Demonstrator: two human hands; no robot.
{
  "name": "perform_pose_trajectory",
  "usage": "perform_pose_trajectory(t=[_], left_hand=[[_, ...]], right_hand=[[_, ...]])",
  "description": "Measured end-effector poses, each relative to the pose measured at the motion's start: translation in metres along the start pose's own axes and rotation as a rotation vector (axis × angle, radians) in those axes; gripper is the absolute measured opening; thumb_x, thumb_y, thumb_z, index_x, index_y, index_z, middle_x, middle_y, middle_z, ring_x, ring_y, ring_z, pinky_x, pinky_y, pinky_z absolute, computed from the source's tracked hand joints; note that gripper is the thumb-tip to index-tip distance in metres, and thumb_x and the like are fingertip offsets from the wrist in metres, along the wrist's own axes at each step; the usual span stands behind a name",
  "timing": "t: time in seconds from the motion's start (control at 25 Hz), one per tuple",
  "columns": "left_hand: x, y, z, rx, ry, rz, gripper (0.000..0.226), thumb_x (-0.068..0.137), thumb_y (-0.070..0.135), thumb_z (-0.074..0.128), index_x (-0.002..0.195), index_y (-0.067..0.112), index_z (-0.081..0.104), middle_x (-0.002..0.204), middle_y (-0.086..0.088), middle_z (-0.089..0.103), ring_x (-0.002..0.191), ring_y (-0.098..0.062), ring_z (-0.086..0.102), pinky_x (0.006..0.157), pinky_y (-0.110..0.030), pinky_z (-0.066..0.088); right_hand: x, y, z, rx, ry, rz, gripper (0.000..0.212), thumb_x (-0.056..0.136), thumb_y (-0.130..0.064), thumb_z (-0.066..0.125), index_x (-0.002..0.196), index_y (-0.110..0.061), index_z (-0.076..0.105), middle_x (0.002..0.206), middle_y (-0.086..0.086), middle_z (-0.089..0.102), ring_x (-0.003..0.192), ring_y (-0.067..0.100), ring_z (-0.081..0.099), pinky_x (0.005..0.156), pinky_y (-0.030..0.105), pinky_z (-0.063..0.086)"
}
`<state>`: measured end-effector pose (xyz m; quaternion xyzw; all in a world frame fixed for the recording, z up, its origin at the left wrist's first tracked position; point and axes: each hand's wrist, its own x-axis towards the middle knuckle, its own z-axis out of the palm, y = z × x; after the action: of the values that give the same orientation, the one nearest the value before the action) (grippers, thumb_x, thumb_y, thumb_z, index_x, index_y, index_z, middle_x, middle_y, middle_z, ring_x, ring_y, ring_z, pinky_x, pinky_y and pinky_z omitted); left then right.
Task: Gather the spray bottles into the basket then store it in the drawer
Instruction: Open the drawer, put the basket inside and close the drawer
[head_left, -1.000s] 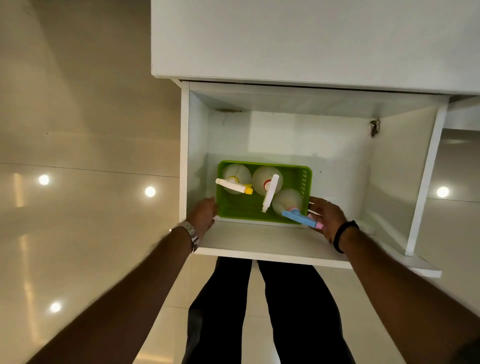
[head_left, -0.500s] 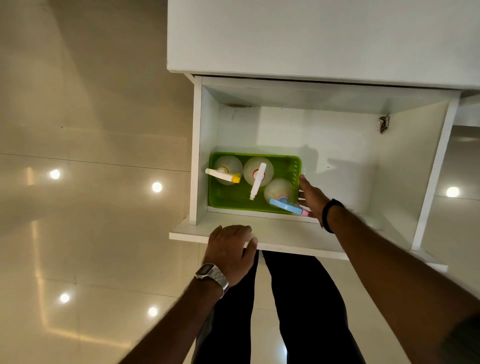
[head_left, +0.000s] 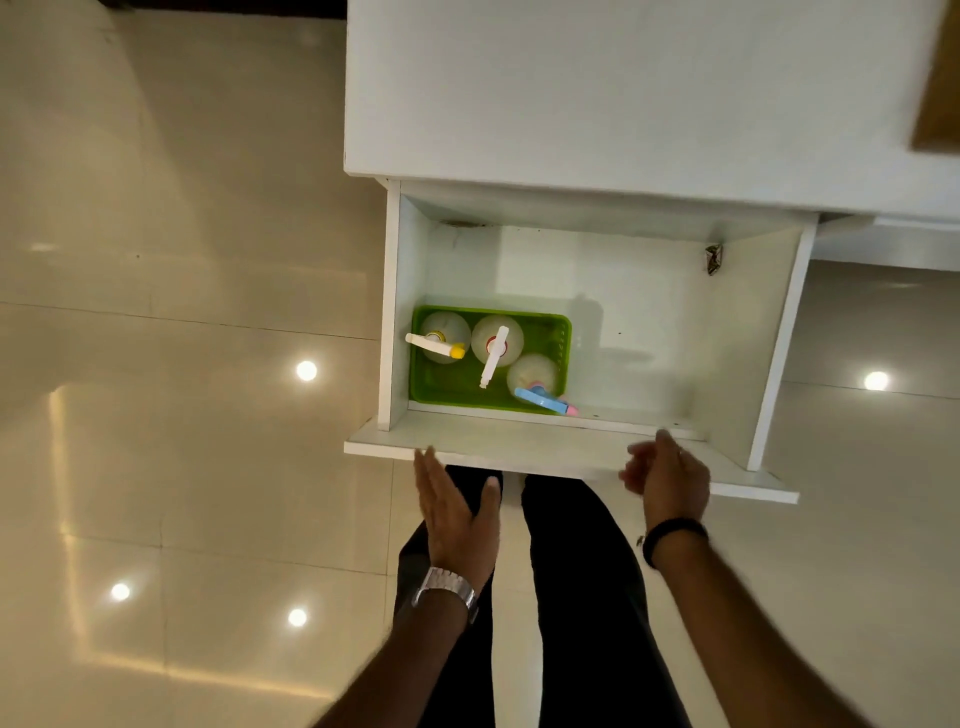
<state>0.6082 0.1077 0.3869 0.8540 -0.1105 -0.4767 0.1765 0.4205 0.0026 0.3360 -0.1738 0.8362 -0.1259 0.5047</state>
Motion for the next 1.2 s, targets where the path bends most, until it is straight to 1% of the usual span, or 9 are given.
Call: perform_pose_trajectory(t=[0.04, 0.12, 0.24, 0.36, 0.48, 0.56, 0.72, 0.96, 1.2], left_hand=[[0.001, 0.010, 0.004, -0.255, 0.018, -0.269, 0.084, 0.099, 0.037, 0.056, 0.160, 0.020, 0.002, 0.170, -0.003, 0.000, 0.157, -0.024, 0.007, 0.121, -0.030, 0.010], [0.013, 0.028, 0.010, -0.786, -0.019, -0.687, 0.073, 0.101, 0.050, 0.045, 0.160, 0.020, 0.014, 0.168, -0.009, 0.019, 0.153, -0.031, 0.025, 0.123, -0.043, 0.021], [0.038, 0.045, 0.008, -1.170, -0.023, -0.850, 0.080, 0.094, 0.069, 0.037, 0.151, 0.014, 0.035, 0.156, -0.018, 0.040, 0.143, -0.036, 0.041, 0.119, -0.047, 0.032], [0.049, 0.065, 0.003, -1.243, 0.027, -0.912, 0.082, 0.088, 0.072, 0.043, 0.150, 0.020, 0.038, 0.153, -0.018, 0.042, 0.137, -0.038, 0.046, 0.113, -0.052, 0.040], [0.061, 0.080, -0.004, -1.225, 0.019, -0.968, 0.087, 0.086, 0.072, 0.046, 0.157, 0.028, 0.022, 0.163, -0.014, 0.021, 0.147, -0.039, 0.030, 0.109, -0.056, 0.042], [0.071, 0.089, -0.006, -1.212, 0.006, -0.977, 0.086, 0.084, 0.073, 0.049, 0.155, 0.031, 0.024, 0.163, -0.011, 0.019, 0.148, -0.038, 0.027, 0.102, -0.055, 0.047], [0.083, 0.113, -0.010, -1.216, -0.026, -0.931, 0.084, 0.082, 0.072, 0.052, 0.153, 0.033, 0.030, 0.161, -0.009, 0.023, 0.146, -0.038, 0.029, 0.101, -0.054, 0.049], [0.099, 0.151, -0.016, -1.254, -0.100, -0.805, 0.085, 0.085, 0.070, 0.049, 0.155, 0.028, 0.027, 0.163, -0.012, 0.020, 0.146, -0.038, 0.029, 0.104, -0.056, 0.048], [0.124, 0.193, -0.026, -1.222, -0.214, -0.705, 0.093, 0.088, 0.072, 0.038, 0.161, 0.023, 0.007, 0.167, -0.021, 0.005, 0.148, -0.045, 0.025, 0.103, -0.052, 0.048]], right_hand=[[-0.006, 0.011, -0.007, 0.047, 0.020, 0.172, 0.051, 0.097, -0.041, 0.046, 0.096, 0.001, 0.073, 0.067, 0.011, 0.068, 0.063, 0.029, 0.063, 0.060, 0.032, 0.052], [-0.015, 0.027, -0.013, 0.198, -0.046, 0.521, 0.054, 0.101, -0.046, 0.041, 0.124, -0.001, 0.061, 0.104, 0.017, 0.069, 0.085, 0.029, 0.065, 0.075, 0.040, 0.055], [-0.018, 0.023, -0.003, 0.530, -0.130, 0.682, 0.065, 0.100, -0.056, 0.038, 0.150, -0.016, 0.035, 0.141, 0.015, 0.055, 0.128, 0.035, 0.055, 0.110, 0.052, 0.042], [-0.014, -0.004, 0.014, 0.759, -0.091, 0.703, 0.063, 0.096, -0.059, 0.045, 0.142, -0.017, 0.046, 0.141, 0.013, 0.056, 0.129, 0.033, 0.055, 0.112, 0.050, 0.041], [-0.012, -0.029, 0.024, 0.745, -0.047, 0.728, 0.050, 0.095, -0.057, 0.047, 0.121, -0.015, 0.057, 0.134, 0.012, 0.060, 0.121, 0.031, 0.060, 0.106, 0.048, 0.048], [-0.010, -0.041, 0.029, 0.713, -0.048, 0.711, 0.044, 0.095, -0.055, 0.047, 0.112, -0.016, 0.058, 0.131, 0.010, 0.062, 0.119, 0.031, 0.061, 0.105, 0.048, 0.048], [-0.005, -0.062, 0.037, 0.760, -0.077, 0.681, 0.053, 0.094, -0.052, 0.053, 0.133, -0.016, 0.054, 0.134, 0.012, 0.061, 0.121, 0.032, 0.061, 0.106, 0.049, 0.048], [0.008, -0.108, 0.046, 0.761, -0.107, 0.599, 0.059, 0.095, -0.052, 0.054, 0.138, -0.012, 0.048, 0.134, 0.015, 0.057, 0.120, 0.032, 0.059, 0.108, 0.049, 0.046], [0.028, -0.160, 0.066, 0.725, -0.144, 0.517, 0.062, 0.095, -0.051, 0.053, 0.143, -0.014, 0.043, 0.141, 0.015, 0.050, 0.123, 0.035, 0.055, 0.109, 0.052, 0.044]])
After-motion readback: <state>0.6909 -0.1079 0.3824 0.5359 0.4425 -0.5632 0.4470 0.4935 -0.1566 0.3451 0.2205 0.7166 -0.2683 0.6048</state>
